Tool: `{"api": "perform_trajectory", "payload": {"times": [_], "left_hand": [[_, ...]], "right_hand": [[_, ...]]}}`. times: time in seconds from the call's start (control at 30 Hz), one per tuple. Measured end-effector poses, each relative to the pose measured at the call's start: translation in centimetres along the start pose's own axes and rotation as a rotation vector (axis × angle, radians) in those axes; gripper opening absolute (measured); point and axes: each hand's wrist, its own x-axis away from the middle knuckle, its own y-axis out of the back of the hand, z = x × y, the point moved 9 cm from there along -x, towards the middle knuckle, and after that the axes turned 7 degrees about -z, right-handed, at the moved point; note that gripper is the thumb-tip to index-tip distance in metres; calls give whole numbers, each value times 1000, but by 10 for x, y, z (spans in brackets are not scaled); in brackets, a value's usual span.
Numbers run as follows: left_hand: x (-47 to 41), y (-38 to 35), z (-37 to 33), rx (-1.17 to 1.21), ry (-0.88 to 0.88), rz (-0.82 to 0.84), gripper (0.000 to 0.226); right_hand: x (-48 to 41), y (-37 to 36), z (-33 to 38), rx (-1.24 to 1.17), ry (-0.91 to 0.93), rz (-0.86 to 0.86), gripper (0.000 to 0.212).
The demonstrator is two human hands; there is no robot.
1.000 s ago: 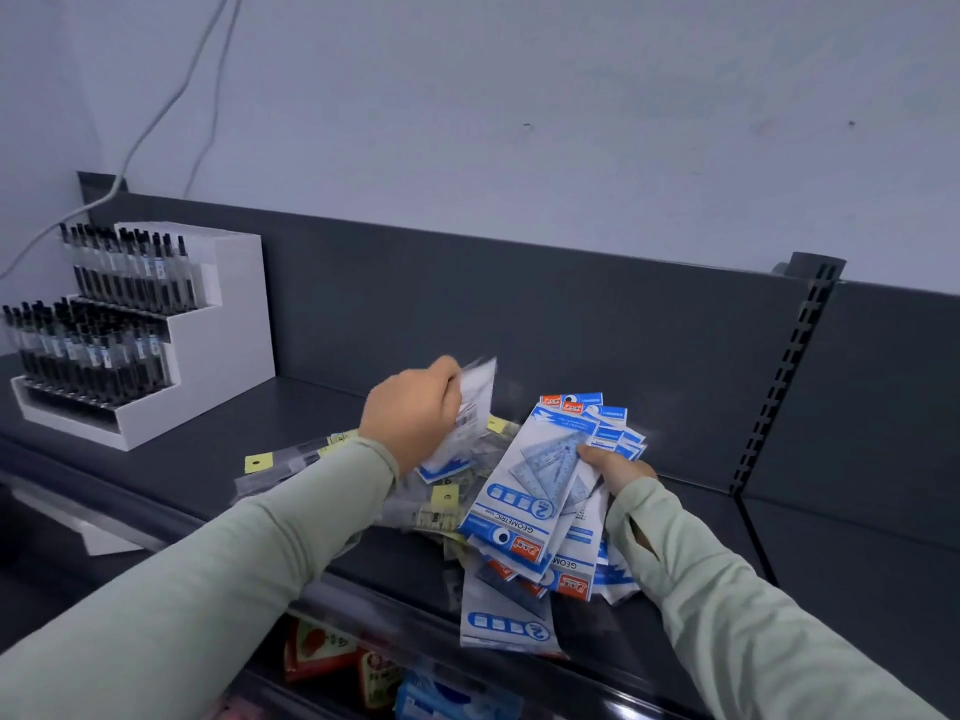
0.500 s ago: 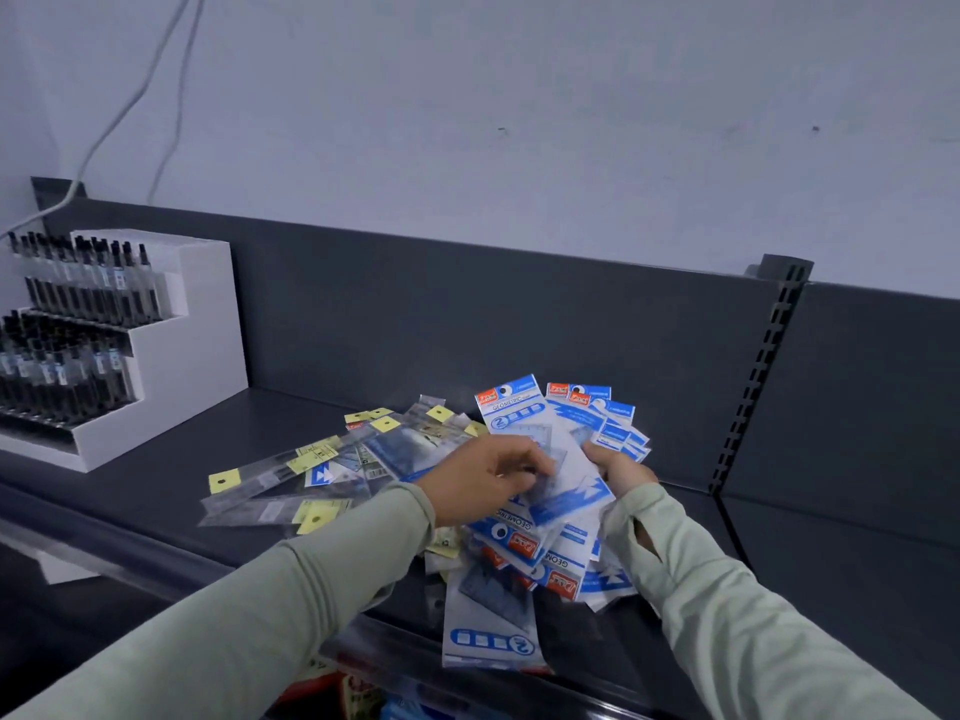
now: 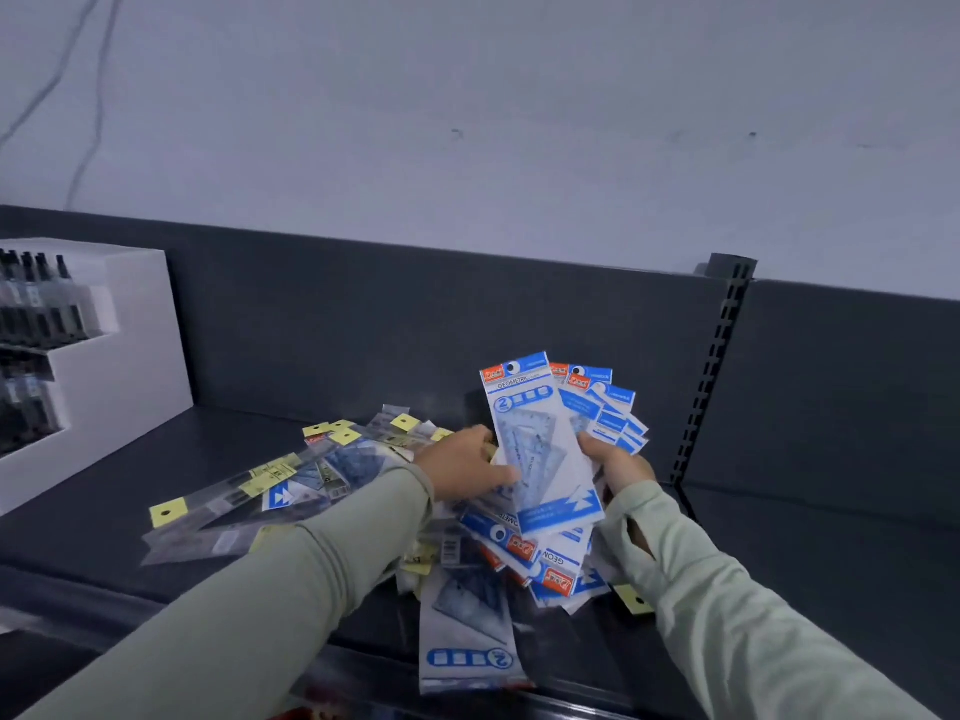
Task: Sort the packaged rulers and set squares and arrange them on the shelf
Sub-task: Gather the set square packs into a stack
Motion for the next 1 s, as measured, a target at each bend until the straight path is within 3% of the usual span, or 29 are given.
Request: {"api": "perform_trajectory", "payload": {"times": [0.23, 0.37, 0.53, 0.73, 1.0], "left_hand": [[-18, -17, -26, 480, -20, 72, 9], [-21, -30, -51, 630, -40, 114, 22], [-21, -51, -83, 703, -80, 167, 15], [-11, -93, -141, 803, -131, 305, 20], [11, -169, -232, 900, -108, 292, 21]], "right_hand": [[5, 6, 26, -83, 127, -7, 21], [10, 19, 42, -139, 156, -6, 33], [24, 52, 60, -198, 180, -31, 26], [35, 115, 85, -244, 213, -97, 38], [46, 225, 112, -170, 191, -63, 40]]}}
